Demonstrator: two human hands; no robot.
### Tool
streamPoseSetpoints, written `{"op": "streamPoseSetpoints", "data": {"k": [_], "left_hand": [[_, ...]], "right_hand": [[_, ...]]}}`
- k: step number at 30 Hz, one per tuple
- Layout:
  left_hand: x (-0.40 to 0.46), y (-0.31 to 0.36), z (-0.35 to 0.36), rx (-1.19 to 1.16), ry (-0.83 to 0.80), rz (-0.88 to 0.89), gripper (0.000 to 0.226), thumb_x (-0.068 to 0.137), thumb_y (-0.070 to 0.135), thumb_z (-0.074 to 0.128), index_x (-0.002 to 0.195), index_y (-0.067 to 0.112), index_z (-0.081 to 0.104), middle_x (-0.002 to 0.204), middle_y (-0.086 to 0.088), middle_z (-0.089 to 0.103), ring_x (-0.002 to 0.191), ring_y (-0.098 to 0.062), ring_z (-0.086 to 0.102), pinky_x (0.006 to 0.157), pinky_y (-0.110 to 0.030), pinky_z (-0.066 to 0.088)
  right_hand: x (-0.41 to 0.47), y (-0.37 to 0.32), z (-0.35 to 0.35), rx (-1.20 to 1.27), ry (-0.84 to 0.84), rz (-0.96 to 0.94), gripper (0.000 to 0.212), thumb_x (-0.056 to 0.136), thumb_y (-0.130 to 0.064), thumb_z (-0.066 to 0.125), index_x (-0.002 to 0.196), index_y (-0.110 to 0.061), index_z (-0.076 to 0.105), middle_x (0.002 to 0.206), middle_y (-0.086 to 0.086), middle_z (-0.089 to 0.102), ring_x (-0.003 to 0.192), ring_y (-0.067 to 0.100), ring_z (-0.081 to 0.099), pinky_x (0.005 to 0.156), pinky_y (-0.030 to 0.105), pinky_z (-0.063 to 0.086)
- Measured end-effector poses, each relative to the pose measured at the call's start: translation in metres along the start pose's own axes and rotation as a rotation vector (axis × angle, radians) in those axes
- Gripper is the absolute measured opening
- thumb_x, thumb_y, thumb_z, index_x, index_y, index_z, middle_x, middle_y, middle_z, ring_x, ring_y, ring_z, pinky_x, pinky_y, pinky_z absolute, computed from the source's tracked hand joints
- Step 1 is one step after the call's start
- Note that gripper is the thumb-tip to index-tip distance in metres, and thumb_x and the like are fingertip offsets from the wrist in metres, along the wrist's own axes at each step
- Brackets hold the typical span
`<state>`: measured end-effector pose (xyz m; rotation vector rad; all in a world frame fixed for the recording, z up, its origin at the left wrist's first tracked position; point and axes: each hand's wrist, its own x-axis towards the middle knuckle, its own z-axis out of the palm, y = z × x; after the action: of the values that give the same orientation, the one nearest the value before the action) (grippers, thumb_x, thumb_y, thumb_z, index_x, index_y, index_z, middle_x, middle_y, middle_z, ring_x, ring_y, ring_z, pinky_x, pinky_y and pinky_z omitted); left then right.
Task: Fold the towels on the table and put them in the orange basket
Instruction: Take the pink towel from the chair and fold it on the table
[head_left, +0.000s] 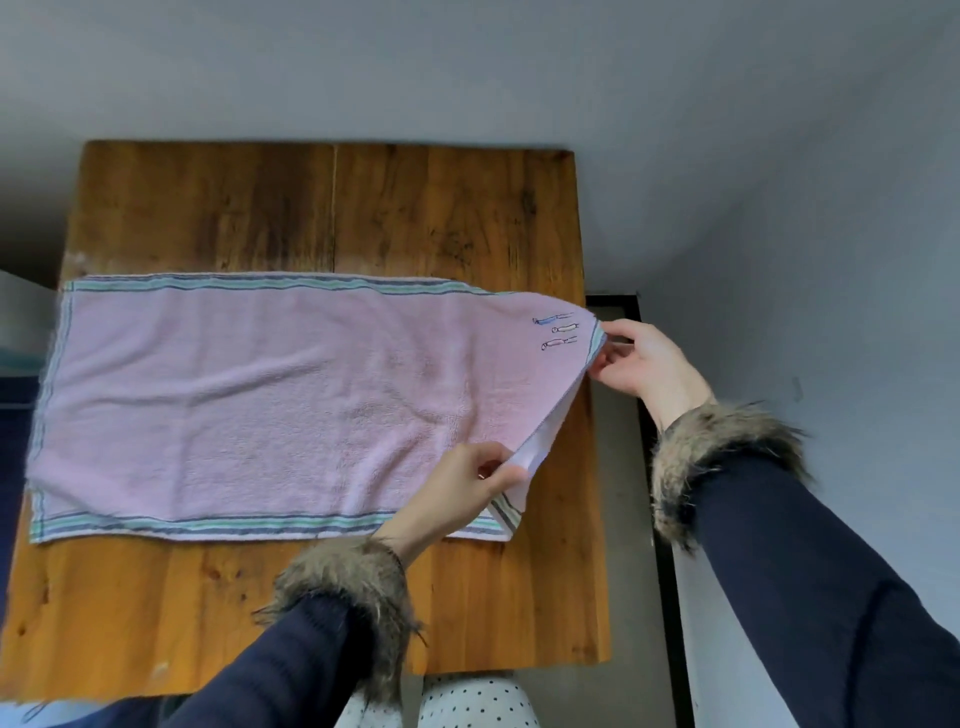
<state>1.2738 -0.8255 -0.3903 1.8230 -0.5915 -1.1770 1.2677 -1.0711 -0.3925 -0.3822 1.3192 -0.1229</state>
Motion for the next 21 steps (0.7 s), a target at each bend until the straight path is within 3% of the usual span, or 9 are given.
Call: {"op": "streamPoseSetpoints", "data": {"k": [2,5,7,9,12,15,18,21], "left_hand": [[-0.008,-0.004,-0.017,-0.003,0.010,0.009,0.023,0.091,0.024,0.055,0.069,0.020,0.062,0.060,0.012,0.046,0.056,-0.004,0.038,0.056,-0.018,0.029],[-0.027,-0.013,-0.048,-0.026,0.084,-0.010,0.021,0.090,0.024,0.058,0.070,0.023,0.065,0.060,0.010,0.051,0.057,-0.004,0.040,0.056,-0.019,0.030],[-0.040,-0.020,-0.068,-0.038,0.166,-0.021,0.019,0.089,0.021,0.061,0.071,0.023,0.066,0.060,0.012,0.058,0.057,0.001,0.047,0.056,-0.013,0.034],[-0.055,-0.028,-0.088,-0.069,0.248,-0.033,0.018,0.087,0.020,0.064,0.069,0.024,0.066,0.060,0.014,0.061,0.056,0.002,0.050,0.055,-0.010,0.036],[-0.080,-0.047,-0.116,-0.143,0.348,-0.064,0.014,0.084,0.021,0.067,0.072,0.014,0.066,0.063,0.006,0.063,0.059,-0.003,0.054,0.057,-0.017,0.043],[-0.108,-0.068,-0.144,-0.206,0.444,-0.082,0.015,0.084,0.020,0.068,0.071,0.014,0.064,0.063,0.004,0.062,0.060,-0.006,0.057,0.062,-0.025,0.049],[-0.138,-0.088,-0.179,-0.225,0.532,-0.078,0.017,0.084,0.019,0.068,0.067,0.018,0.062,0.059,0.007,0.061,0.058,-0.003,0.056,0.059,-0.018,0.048],[-0.169,-0.107,-0.217,-0.279,0.614,-0.065,0.018,0.085,0.017,0.067,0.067,0.020,0.064,0.059,0.009,0.061,0.058,-0.003,0.056,0.059,-0.016,0.047]], "right_hand": [[-0.008,0.003,0.012,-0.029,-0.024,-0.011,0.002,0.086,-0.002,0.054,0.084,-0.002,0.055,0.084,0.007,0.057,0.068,0.014,0.051,0.058,0.021,0.037],[-0.021,0.015,0.039,-0.100,-0.023,-0.052,0.004,0.085,-0.003,0.055,0.086,-0.004,0.059,0.083,0.005,0.060,0.066,0.010,0.051,0.052,0.018,0.033],[-0.030,0.031,0.062,-0.277,0.075,-0.194,0.004,0.083,-0.004,0.059,0.085,-0.005,0.061,0.085,0.006,0.062,0.065,0.009,0.054,0.051,0.017,0.036],[-0.038,0.054,0.089,-0.510,0.129,-0.464,0.006,0.082,-0.005,0.061,0.082,-0.008,0.066,0.083,0.003,0.064,0.064,0.008,0.055,0.048,0.016,0.040],[-0.052,0.093,0.129,-0.849,0.015,-0.832,0.020,0.086,-0.010,0.058,0.102,-0.009,0.069,0.077,-0.011,0.062,0.077,0.008,0.059,0.062,0.016,0.048],[-0.067,0.131,0.168,-1.129,-0.012,-1.063,0.023,0.086,-0.013,0.055,0.105,-0.012,0.069,0.082,-0.006,0.065,0.090,0.016,0.060,0.080,0.024,0.044],[-0.083,0.173,0.211,-1.229,-0.083,-1.188,0.024,0.085,-0.010,0.054,0.104,-0.010,0.068,0.083,-0.002,0.065,0.084,0.015,0.054,0.069,0.013,0.029],[-0.096,0.215,0.256,-1.296,-0.154,-1.233,0.023,0.085,-0.008,0.054,0.104,-0.008,0.068,0.090,0.007,0.069,0.091,0.021,0.058,0.071,0.016,0.029]]}}
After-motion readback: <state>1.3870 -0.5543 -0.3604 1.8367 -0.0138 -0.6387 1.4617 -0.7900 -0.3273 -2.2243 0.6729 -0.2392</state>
